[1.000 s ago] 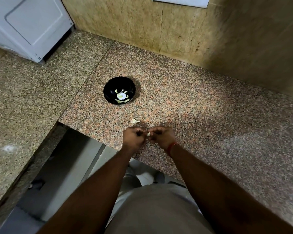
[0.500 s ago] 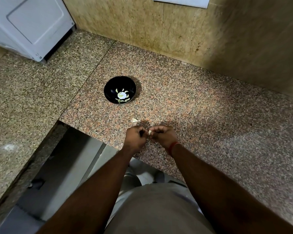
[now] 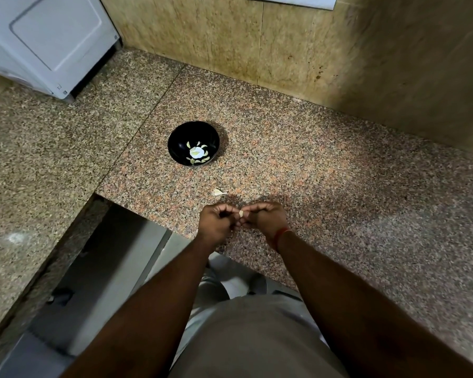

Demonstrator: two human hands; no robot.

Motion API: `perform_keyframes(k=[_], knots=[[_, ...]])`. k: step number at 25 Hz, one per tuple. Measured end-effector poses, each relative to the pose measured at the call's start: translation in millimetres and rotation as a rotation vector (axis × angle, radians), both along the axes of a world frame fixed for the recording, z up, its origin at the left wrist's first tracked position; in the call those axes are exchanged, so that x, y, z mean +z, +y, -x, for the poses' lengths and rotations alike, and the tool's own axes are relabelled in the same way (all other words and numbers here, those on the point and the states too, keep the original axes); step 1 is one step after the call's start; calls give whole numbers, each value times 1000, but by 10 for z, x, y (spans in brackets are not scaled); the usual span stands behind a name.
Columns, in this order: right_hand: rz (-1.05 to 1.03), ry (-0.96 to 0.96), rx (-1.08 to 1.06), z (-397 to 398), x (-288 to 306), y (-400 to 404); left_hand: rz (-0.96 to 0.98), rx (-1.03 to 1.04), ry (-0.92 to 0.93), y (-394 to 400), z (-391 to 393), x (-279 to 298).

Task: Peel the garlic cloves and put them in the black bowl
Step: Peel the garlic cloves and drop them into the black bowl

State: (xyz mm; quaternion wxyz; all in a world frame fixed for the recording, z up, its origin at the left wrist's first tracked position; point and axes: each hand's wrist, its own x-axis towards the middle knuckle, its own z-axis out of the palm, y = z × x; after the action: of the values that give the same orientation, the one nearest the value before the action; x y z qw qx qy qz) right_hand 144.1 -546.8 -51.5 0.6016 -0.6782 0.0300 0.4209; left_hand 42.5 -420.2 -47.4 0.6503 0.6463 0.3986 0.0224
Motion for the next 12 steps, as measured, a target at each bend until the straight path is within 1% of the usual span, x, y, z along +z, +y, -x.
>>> perform_keyframes(k=[2, 5, 7, 9, 12], knots=[[-15, 45, -14, -3, 3, 6, 29, 0, -6, 17, 17, -27], [1, 15, 27, -2, 30, 25, 114, 26, -36, 0, 7, -4], [-4, -9, 50, -8, 31, 46, 192, 86, -53, -27, -18, 46], [-1, -25, 93, -6, 23, 64, 272, 173, -31, -26, -43, 47], [109, -153, 177, -2, -8, 86, 395, 312, 18, 3, -57, 35]])
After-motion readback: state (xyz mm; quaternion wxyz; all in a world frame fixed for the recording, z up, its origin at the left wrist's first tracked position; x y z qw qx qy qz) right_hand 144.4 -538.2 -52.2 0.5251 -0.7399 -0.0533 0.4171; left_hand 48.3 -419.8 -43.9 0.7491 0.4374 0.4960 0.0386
